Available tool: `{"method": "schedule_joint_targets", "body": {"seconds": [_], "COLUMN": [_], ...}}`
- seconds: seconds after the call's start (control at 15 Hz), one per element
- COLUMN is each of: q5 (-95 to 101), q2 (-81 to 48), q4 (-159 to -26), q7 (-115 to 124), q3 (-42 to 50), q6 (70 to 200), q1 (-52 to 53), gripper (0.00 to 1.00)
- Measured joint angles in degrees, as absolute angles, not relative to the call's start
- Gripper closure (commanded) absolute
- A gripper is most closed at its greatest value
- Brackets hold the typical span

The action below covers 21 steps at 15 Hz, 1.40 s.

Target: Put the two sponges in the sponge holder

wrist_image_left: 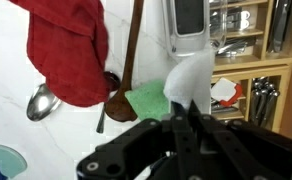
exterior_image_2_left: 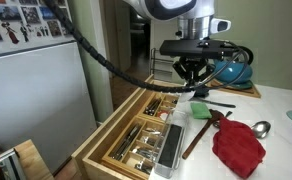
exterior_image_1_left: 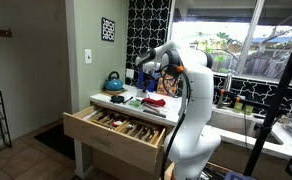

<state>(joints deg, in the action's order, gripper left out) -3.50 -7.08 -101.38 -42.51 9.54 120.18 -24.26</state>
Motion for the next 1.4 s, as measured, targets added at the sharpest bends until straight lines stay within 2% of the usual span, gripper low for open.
{"method": "schedule_joint_targets", "body": {"seconds": [0.27,0.33,0.87,1.4], "q5": [-3.5,-3.5,2.4,7.2], "q2": [-6.5,-6.6,-4.6,3.3], "q4": [-101.8,-101.8,-102.8,-113.5], "q7": [-42.5,-42.5,-44.1,-44.9], "q3": [10.4,10.4,11.7,13.9], "q6": [120.4,120.4,120.6,125.6], "q1": [-23.4,-23.2,-21.4,-20.4], "gripper": [0.93,0.98,0.98,0.98]}}
